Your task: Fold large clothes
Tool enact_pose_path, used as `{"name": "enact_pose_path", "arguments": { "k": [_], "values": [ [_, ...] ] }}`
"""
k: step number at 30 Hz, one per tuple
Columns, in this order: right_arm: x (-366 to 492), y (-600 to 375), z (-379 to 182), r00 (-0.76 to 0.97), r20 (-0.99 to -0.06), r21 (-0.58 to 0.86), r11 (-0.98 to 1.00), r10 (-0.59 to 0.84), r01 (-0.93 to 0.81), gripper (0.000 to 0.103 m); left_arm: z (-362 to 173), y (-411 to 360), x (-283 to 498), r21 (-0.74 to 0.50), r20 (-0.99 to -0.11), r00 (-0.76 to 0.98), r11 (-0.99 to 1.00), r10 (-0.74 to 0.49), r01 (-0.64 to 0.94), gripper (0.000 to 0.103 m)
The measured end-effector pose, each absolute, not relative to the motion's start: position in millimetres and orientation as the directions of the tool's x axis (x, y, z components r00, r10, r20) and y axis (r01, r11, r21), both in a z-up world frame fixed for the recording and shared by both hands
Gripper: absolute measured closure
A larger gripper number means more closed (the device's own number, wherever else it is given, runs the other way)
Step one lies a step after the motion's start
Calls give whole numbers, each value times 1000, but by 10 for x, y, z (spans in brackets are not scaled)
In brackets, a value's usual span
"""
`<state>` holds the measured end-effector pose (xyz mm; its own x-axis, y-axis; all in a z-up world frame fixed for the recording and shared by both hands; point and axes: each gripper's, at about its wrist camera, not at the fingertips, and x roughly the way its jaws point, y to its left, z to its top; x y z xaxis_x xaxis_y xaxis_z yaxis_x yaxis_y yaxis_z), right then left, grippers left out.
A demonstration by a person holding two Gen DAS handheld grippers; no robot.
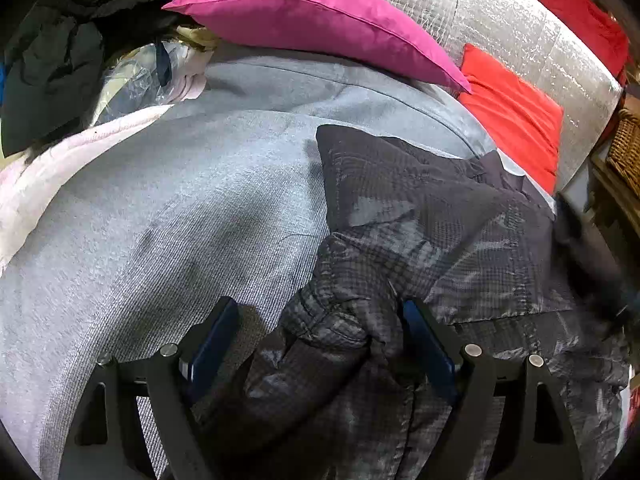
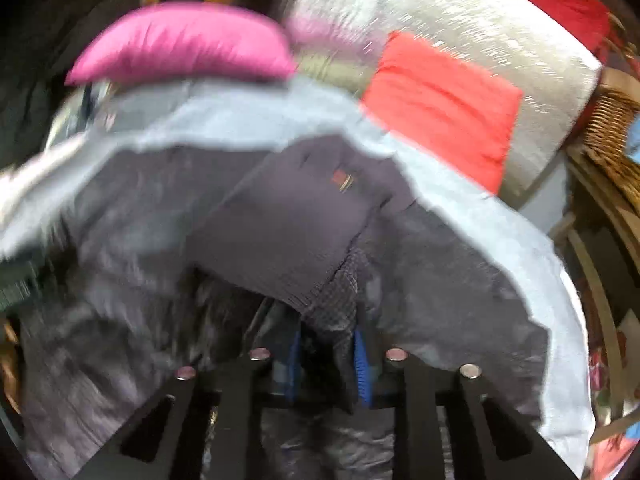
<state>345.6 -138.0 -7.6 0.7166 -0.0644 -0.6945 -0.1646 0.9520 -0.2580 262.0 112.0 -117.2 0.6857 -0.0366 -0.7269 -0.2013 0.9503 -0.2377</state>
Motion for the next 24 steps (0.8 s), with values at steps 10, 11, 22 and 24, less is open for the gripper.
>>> {"name": "enact_pose_path", "arguments": {
  "k": [10, 11, 22, 24],
  "values": [
    [3054, -2787, -417, 696, -706, 346, 921, 128, 181, 81, -1209, 1012, 2672, -214, -734, 678, 957, -24, -197, 11],
    [3031, -2932, -593, 683, -701, 450, 870, 204, 202, 77, -1214, 1020, 2675, -215, -735, 678, 957, -26, -196, 11],
    [3147, -3190, -636, 718, -601, 655, 730, 350, 193, 67, -1228, 1039, 2683, -174, -746, 666, 965, 1, -196, 11],
    [3235, -3192, -510, 715, -611, 636, 749, 341, 187, 87, -1227, 1041, 2684, -173, -746, 665, 965, 1, -196, 11]
  ]
}}
